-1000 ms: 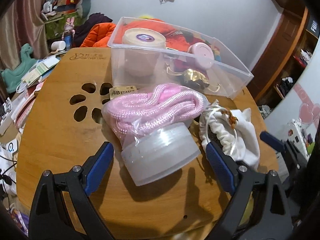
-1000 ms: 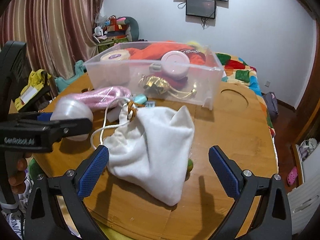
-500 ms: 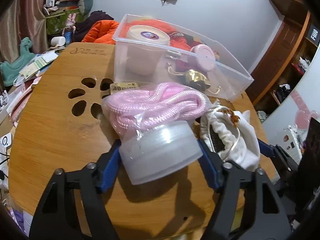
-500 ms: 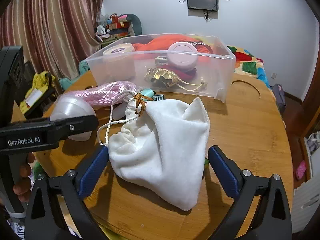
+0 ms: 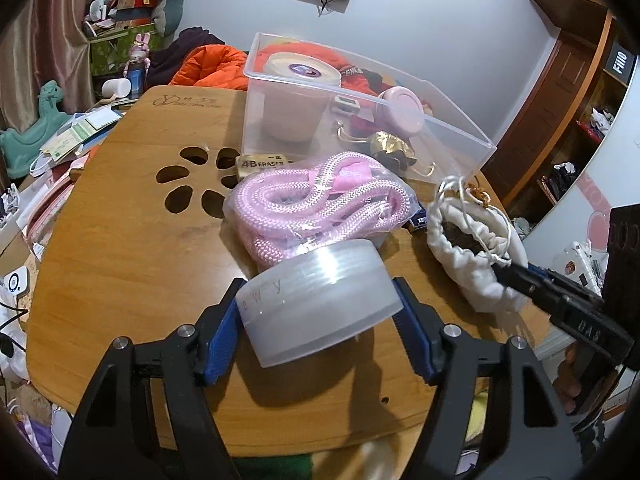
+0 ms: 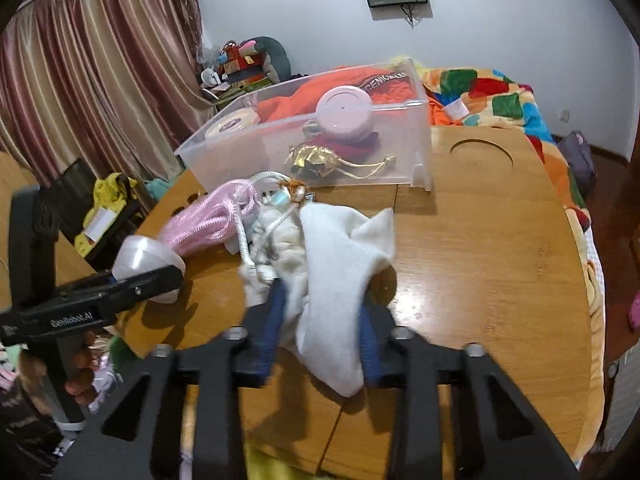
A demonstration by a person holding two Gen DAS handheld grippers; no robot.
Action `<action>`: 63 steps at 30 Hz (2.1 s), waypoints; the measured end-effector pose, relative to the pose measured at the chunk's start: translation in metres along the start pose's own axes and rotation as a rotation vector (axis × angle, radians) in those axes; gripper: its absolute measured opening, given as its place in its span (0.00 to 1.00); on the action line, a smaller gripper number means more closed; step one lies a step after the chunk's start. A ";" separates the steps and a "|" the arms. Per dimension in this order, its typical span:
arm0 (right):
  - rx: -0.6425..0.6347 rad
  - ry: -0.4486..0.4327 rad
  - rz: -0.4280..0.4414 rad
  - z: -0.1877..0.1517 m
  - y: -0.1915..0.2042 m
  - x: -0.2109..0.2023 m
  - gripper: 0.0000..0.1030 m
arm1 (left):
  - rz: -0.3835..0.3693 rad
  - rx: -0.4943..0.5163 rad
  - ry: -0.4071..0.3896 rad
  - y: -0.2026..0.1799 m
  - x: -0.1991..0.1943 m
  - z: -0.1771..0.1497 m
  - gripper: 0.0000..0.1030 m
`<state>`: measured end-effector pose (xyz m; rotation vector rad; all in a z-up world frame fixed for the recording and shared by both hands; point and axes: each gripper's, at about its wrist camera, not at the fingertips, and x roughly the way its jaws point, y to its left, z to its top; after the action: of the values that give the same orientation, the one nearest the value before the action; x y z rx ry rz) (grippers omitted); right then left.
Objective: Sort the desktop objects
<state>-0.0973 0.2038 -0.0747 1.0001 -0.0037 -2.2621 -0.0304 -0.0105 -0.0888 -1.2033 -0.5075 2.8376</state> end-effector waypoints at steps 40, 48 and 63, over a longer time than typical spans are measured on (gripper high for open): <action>-0.002 -0.024 0.017 0.039 -0.008 -0.019 0.19 | -0.070 0.011 -0.189 -0.008 -0.047 0.051 0.68; -0.023 0.090 0.004 0.018 -0.016 -0.016 0.19 | -0.063 0.023 -0.170 -0.005 -0.044 0.051 0.68; -0.148 0.009 -0.103 0.042 -0.009 -0.055 0.19 | -0.085 0.068 -0.180 -0.015 -0.042 0.077 0.68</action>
<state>-0.1027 0.2312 -0.0112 0.9512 0.2204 -2.3130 -0.0561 -0.0245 -0.0050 -0.8976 -0.4518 2.8792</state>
